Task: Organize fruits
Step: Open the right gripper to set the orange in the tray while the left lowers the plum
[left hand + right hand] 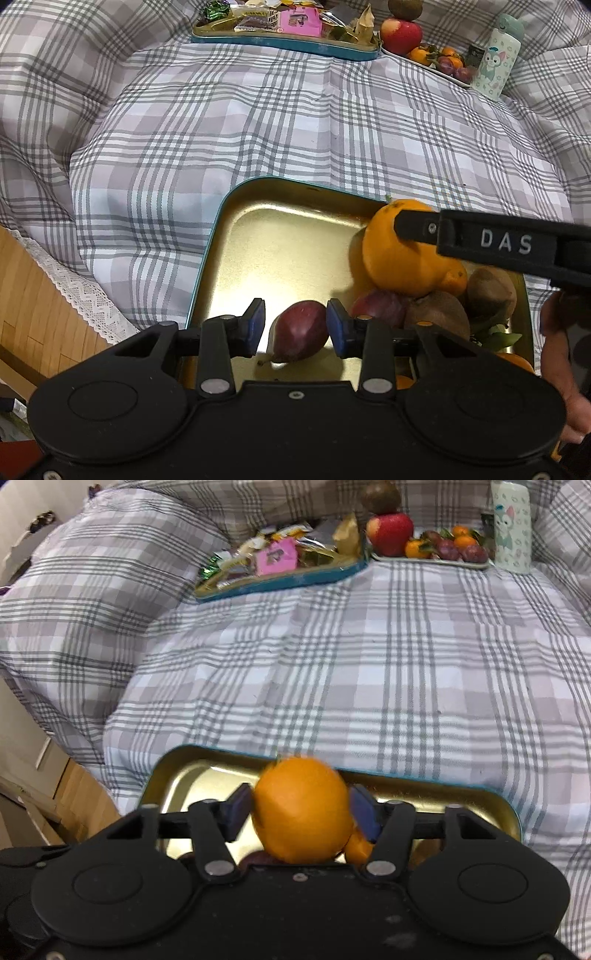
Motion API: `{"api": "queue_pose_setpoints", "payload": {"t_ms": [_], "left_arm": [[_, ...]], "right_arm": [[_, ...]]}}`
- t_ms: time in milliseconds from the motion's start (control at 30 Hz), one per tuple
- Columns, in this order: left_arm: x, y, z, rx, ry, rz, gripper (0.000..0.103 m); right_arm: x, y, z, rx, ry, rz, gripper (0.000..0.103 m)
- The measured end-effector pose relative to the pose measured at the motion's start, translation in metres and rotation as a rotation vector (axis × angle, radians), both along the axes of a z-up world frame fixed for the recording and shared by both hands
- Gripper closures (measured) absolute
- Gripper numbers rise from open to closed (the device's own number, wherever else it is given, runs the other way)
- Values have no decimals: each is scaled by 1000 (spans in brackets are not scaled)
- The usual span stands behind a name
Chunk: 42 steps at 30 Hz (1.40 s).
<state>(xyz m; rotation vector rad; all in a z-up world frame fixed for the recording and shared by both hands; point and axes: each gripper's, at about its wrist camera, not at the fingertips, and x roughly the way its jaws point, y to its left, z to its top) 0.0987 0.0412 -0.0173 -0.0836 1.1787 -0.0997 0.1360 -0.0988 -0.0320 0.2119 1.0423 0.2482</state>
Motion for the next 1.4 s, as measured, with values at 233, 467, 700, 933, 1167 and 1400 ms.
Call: {"api": "queue_pose_setpoints", "payload": {"t_ms": [233,467,700,933,1167,1400], "left_arm": [[-2,-5,5,20,-19,-1,58],[-4,-11,7,50,-32,-1,58],[-10,-18,11,80,-47,-4,58],[-17,-25,18,94,-75,-7,58],[-28,-32,28,111,-117,-8,58],[-42,-40,34,120,-146,-23,58]], "right_arm": [[-2,-2,7,-13,-18,5,44],[-17,-15,7,1,2,-32,44],[-33,-28,12,3,0,-74,44],[-51,-37,19,-10,-18,-97,44],[-72,-44,31,-38,-47,-108,44],[-98,-56,38,-49,-66,-137,44]]}}
